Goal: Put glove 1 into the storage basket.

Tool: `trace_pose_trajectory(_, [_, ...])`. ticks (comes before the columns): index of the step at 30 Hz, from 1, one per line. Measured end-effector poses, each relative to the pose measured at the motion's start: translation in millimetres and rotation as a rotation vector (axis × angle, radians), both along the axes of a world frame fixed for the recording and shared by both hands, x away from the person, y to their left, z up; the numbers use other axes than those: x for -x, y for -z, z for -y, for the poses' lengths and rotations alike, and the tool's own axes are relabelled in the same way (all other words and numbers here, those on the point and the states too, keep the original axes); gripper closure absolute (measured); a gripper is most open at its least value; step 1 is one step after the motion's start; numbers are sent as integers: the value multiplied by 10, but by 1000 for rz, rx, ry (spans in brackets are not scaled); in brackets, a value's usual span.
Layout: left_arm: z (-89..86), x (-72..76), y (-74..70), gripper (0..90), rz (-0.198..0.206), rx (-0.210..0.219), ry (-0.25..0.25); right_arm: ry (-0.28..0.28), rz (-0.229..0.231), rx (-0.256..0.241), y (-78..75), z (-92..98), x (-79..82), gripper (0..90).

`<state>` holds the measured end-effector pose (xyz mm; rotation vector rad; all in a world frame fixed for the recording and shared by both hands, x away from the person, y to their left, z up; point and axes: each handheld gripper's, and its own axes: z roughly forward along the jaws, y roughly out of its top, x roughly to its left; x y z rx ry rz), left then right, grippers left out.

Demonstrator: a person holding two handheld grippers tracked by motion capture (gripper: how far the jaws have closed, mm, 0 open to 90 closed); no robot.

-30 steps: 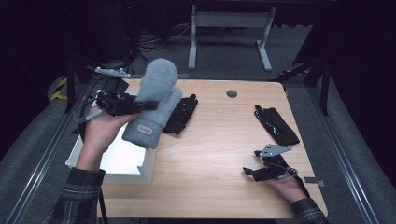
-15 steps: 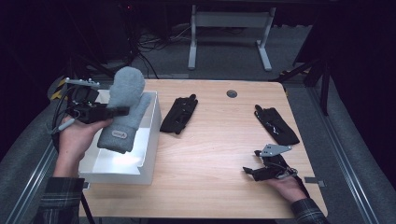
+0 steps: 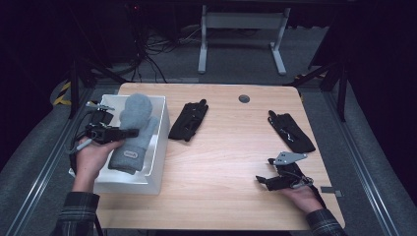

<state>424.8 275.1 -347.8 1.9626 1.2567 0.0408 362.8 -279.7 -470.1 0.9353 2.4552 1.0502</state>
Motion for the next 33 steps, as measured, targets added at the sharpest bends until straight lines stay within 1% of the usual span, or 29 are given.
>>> trace_pose_trajectory(3, [7, -42, 153, 707, -25, 1, -15, 0, 0, 0, 0, 0, 0, 153])
trace_pose_trajectory(5, [1, -76, 247, 706, -41, 4, -16, 0, 0, 0, 0, 0, 0, 153])
trace_pose_trajectory(8, [-15, -132, 395, 705, -73, -8, -26, 0, 0, 0, 0, 0, 0, 153])
trace_pose_trajectory(12, [-61, -192, 551, 702, -109, -10, -42, 0, 0, 0, 0, 0, 0, 153])
trace_pose_trajectory(13, [-74, -208, 579, 700, -113, -16, -38, 0, 0, 0, 0, 0, 0, 153])
trace_pose_trajectory(15, [-100, -242, 647, 694, -129, -30, -44, 0, 0, 0, 0, 0, 0, 153])
trace_pose_trajectory(16, [-117, -262, 691, 689, -141, -28, -50, 0, 0, 0, 0, 0, 0, 153])
trace_pose_trajectory(17, [-130, -273, 720, 680, -149, -36, -53, 0, 0, 0, 0, 0, 0, 153])
trace_pose_trajectory(19, [-133, -289, 766, 662, -151, -67, -64, 0, 0, 0, 0, 0, 0, 153])
trace_pose_trajectory(20, [-131, -295, 773, 645, -155, -71, -68, 0, 0, 0, 0, 0, 0, 153])
trace_pose_trajectory(22, [-134, -300, 776, 600, -149, -80, -72, 0, 0, 0, 0, 0, 0, 153])
trace_pose_trajectory(25, [-140, -295, 767, 503, -129, -87, -84, 0, 0, 0, 0, 0, 0, 153])
trace_pose_trajectory(26, [-141, -290, 753, 448, -120, -96, -96, 0, 0, 0, 0, 0, 0, 153])
trace_pose_trajectory(27, [-134, -280, 733, 354, -89, -97, -116, 0, 0, 0, 0, 0, 0, 153])
trace_pose_trajectory(28, [-134, -280, 733, 307, -89, -97, -116, 0, 0, 0, 0, 0, 0, 153])
trace_pose_trajectory(29, [-110, -274, 714, 256, -71, -115, -123, 0, 0, 0, 0, 0, 0, 153])
trace_pose_trajectory(30, [-93, -268, 699, 256, -61, -125, -126, 0, 0, 0, 0, 0, 0, 153])
trace_pose_trajectory(31, [-77, -265, 670, 231, -53, -143, -139, 0, 0, 0, 0, 0, 0, 153])
trace_pose_trajectory(33, [-61, -261, 583, 197, -29, -152, -161, 0, 0, 0, 0, 0, 0, 153])
